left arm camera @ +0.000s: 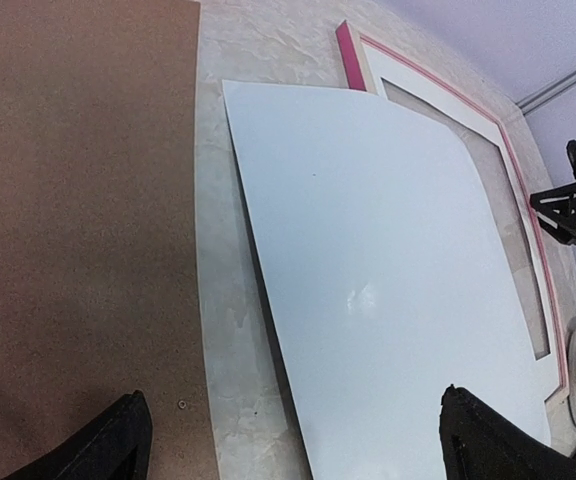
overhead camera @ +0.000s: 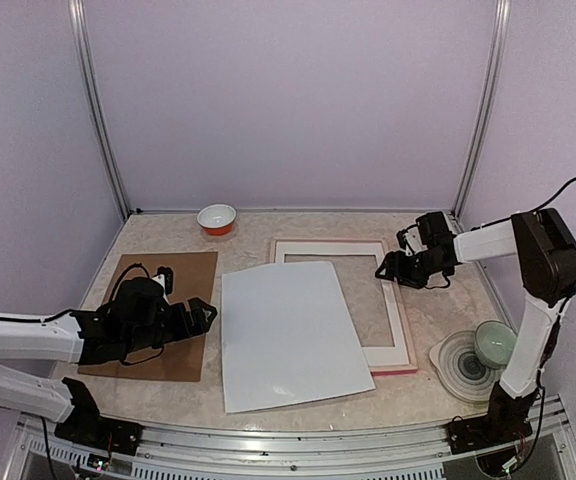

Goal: Put the photo into the frame
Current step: Move the frame body to the center of the board, then pick up the photo from the frame body.

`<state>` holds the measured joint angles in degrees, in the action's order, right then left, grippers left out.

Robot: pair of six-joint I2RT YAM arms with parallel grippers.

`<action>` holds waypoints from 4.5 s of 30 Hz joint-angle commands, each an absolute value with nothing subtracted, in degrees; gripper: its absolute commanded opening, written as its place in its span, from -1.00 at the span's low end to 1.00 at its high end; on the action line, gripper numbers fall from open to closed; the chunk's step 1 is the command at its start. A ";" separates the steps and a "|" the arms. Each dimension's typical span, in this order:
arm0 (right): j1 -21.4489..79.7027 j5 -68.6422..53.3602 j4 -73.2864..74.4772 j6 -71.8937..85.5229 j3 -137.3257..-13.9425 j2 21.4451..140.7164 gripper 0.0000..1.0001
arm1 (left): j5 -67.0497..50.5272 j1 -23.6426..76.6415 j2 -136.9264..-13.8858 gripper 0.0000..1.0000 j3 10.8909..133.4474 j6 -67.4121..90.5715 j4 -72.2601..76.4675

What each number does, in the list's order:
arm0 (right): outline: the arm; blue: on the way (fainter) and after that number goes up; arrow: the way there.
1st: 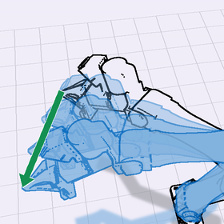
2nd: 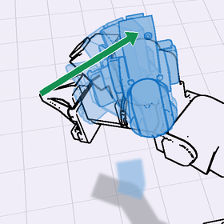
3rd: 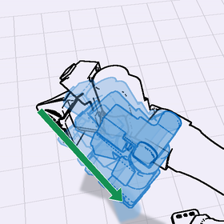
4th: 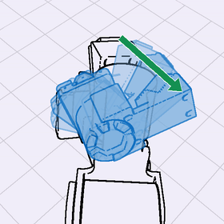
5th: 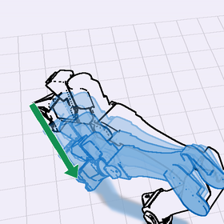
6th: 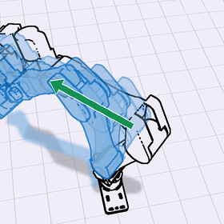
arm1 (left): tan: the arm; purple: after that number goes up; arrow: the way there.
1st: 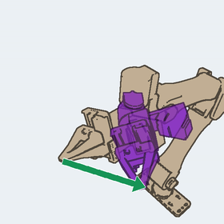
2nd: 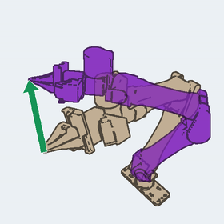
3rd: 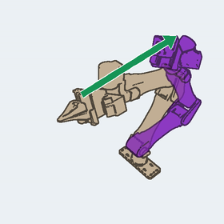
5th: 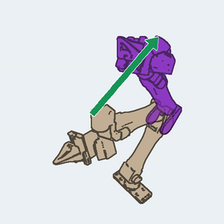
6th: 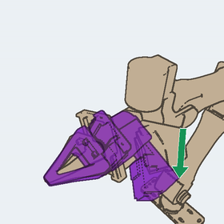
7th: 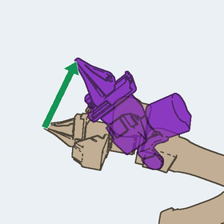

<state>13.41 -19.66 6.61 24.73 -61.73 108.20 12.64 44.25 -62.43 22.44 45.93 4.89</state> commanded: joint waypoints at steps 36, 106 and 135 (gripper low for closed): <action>24.76 -25.48 13.62 22.05 -62.00 94.87 0.43 | 7.75 44.90 -67.09 0.98 19.33 47.79 13.00; 33.31 -51.00 -9.09 45.18 -49.12 106.10 0.11 | 5.05 49.66 -78.06 0.98 23.05 45.35 20.21; 33.15 -57.23 -28.02 57.58 -46.28 111.88 -0.78 | 5.93 50.15 -77.01 0.98 21.68 45.97 20.30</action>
